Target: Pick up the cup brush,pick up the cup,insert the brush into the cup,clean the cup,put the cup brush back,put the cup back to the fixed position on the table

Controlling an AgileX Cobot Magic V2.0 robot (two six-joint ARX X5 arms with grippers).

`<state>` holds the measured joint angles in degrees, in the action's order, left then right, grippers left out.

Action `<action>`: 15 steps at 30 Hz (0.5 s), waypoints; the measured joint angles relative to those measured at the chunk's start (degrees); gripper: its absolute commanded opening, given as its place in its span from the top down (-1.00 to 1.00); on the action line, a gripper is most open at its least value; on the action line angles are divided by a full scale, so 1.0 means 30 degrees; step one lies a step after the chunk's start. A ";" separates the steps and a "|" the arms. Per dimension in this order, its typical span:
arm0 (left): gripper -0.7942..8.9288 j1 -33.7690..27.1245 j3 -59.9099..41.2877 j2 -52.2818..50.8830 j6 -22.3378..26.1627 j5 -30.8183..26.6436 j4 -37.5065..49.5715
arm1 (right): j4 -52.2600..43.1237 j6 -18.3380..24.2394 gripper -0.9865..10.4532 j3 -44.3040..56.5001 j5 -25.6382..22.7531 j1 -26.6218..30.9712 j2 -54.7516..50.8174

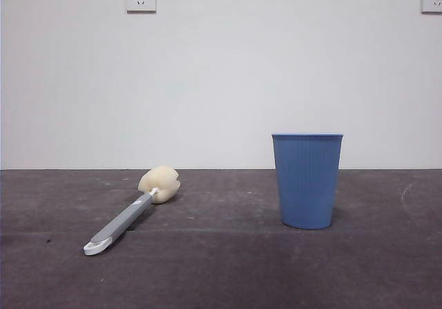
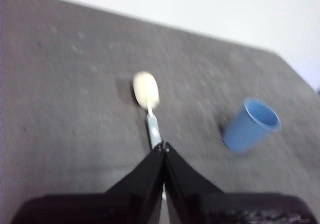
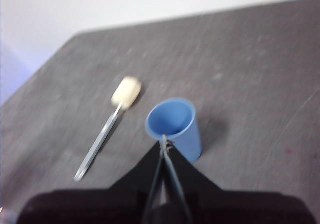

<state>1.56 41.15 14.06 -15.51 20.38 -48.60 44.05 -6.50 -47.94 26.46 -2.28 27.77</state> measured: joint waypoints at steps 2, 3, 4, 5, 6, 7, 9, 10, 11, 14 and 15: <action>0.85 0.0000 0.1275 0.0874 0.0590 0.0554 -0.1610 | 0.2018 0.0641 0.85 -0.1588 0.0197 -0.0022 0.0838; 0.85 0.0000 0.1865 0.1275 0.0889 0.0809 -0.2302 | 0.2936 0.0903 0.85 -0.2280 0.0197 -0.0066 0.1209; 0.85 0.0000 0.2361 0.1610 0.1122 0.1071 -0.2871 | 0.3672 0.1115 0.85 -0.2849 0.0197 -0.0109 0.1508; 0.85 0.0000 0.2885 0.1982 0.1406 0.1392 -0.3446 | 0.4517 0.1384 0.85 -0.3446 0.0197 -0.0109 0.1843; 0.85 0.0000 0.3402 0.2331 0.1690 0.1698 -0.4022 | 0.5377 0.1683 0.85 -0.3985 0.0197 -0.0117 0.2142; 0.85 0.0000 0.3818 0.2608 0.1931 0.1967 -0.4517 | 0.6113 0.1974 0.85 -0.4408 0.0197 -0.0117 0.2375; 0.85 0.0000 0.4634 0.3169 0.2557 0.2280 -0.5552 | 0.7767 0.2645 0.85 -0.5129 0.0197 -0.0131 0.2834; 0.85 0.0000 0.4911 0.3373 0.2834 0.2302 -0.5974 | 0.8320 0.2863 0.85 -0.5304 0.0197 -0.0168 0.2973; 0.85 0.0000 0.5166 0.3563 0.3140 0.2339 -0.6375 | 0.8743 0.3053 0.85 -0.5384 0.0189 -0.0226 0.3075; 0.85 0.0007 0.5413 0.3905 0.3730 0.2353 -0.7155 | 0.9347 0.3388 0.85 -0.5391 0.0189 -0.0255 0.3169; 0.85 0.0051 0.5413 0.3985 0.3847 0.2353 -0.7358 | 0.9457 0.3475 0.85 -0.5391 0.0189 -0.0255 0.3184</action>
<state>1.72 57.39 26.02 -3.97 27.44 -70.67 72.42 3.92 -64.12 27.03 -3.05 37.32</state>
